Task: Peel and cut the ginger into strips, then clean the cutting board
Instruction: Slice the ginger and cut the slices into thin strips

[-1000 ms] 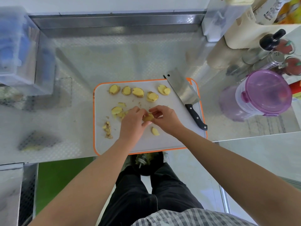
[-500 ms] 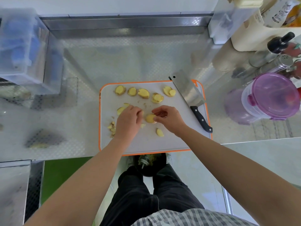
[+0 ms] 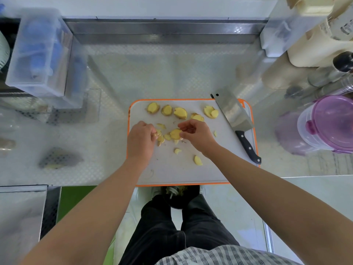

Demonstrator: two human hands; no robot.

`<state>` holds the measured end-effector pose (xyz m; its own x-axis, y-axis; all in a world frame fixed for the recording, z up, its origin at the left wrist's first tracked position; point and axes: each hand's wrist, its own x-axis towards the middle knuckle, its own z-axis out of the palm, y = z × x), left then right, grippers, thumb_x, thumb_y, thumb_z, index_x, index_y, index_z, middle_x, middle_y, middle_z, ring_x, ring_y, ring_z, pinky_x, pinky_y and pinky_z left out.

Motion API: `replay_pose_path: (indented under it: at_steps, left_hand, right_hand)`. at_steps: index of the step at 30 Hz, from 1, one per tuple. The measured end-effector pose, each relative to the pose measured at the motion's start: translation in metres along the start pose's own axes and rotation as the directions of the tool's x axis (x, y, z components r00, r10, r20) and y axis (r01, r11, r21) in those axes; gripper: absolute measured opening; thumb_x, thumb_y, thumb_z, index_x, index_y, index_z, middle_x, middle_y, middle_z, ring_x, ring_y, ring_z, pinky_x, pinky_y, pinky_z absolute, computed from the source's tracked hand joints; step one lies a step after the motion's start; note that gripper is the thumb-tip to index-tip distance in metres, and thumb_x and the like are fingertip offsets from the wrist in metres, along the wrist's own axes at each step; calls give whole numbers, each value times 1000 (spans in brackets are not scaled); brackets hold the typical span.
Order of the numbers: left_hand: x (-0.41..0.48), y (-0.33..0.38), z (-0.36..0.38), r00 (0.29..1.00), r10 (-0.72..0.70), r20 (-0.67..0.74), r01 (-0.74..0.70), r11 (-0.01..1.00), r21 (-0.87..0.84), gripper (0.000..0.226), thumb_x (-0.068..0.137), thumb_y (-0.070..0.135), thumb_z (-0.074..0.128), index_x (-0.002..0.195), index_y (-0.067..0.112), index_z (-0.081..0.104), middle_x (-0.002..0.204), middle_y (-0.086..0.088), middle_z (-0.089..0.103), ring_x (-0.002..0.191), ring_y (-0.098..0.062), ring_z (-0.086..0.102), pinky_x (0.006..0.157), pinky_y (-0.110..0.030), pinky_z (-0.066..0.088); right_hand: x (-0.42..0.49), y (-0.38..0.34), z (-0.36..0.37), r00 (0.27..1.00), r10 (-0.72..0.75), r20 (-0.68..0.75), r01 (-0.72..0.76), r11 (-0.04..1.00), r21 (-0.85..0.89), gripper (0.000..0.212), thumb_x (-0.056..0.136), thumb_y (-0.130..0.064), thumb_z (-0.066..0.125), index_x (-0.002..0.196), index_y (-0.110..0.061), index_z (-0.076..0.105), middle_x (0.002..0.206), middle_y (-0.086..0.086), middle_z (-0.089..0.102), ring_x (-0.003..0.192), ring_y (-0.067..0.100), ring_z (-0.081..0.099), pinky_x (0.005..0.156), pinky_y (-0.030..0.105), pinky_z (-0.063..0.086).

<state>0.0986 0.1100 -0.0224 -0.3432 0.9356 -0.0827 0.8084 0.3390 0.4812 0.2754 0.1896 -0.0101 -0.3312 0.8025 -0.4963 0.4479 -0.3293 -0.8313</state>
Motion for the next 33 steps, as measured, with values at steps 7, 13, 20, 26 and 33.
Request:
replay_pose_path:
  at_steps: [7, 13, 20, 26, 33]
  left_hand:
    - [2, -3, -6, 990, -131, 47, 139, 950, -279, 12, 80, 13, 75, 88, 9, 67, 85, -4, 65, 73, -15, 56, 70, -23, 42]
    - [4, 18, -12, 941, -70, 330, 261, 771, -581, 17, 79, 1, 74, 80, 15, 63, 70, 0, 62, 61, -8, 57, 62, -22, 49]
    - [2, 26, 0, 966, -11, 259, 146, 850, -507, 17, 74, 5, 79, 80, 16, 67, 71, 5, 65, 65, -9, 59, 66, -25, 50]
    - [2, 31, 3, 985, -57, 165, 131, 863, -488, 13, 74, 7, 79, 82, 12, 70, 72, 1, 67, 66, -13, 61, 66, -27, 52]
    - [-8, 39, 19, 977, -165, 134, 212, 817, -536, 13, 73, 12, 80, 83, 10, 72, 74, -1, 70, 67, -14, 63, 70, -32, 53]
  right_hand:
    - [2, -1, 3, 1000, -15, 0, 15, 1000, -21, 23, 83, 0, 66, 100, -15, 68, 85, -9, 62, 77, 8, 58, 67, 12, 47]
    - [-1, -5, 0, 995, 29, 92, -38, 994, 98, 27, 83, 6, 64, 105, -10, 66, 93, 4, 63, 81, 13, 61, 74, 22, 55]
    - [-9, -5, -12, 965, 135, 227, -183, 961, 209, 28, 83, 14, 60, 106, -2, 63, 91, 10, 61, 77, 18, 63, 72, 28, 59]
    - [-11, -6, -14, 969, 140, 205, -201, 927, 317, 26, 85, 9, 62, 111, 4, 61, 89, 10, 64, 74, 15, 65, 69, 22, 56]
    - [-13, -2, -13, 981, 162, 103, -178, 968, 176, 22, 74, 3, 76, 91, -8, 67, 85, 8, 64, 78, 18, 61, 83, 36, 54]
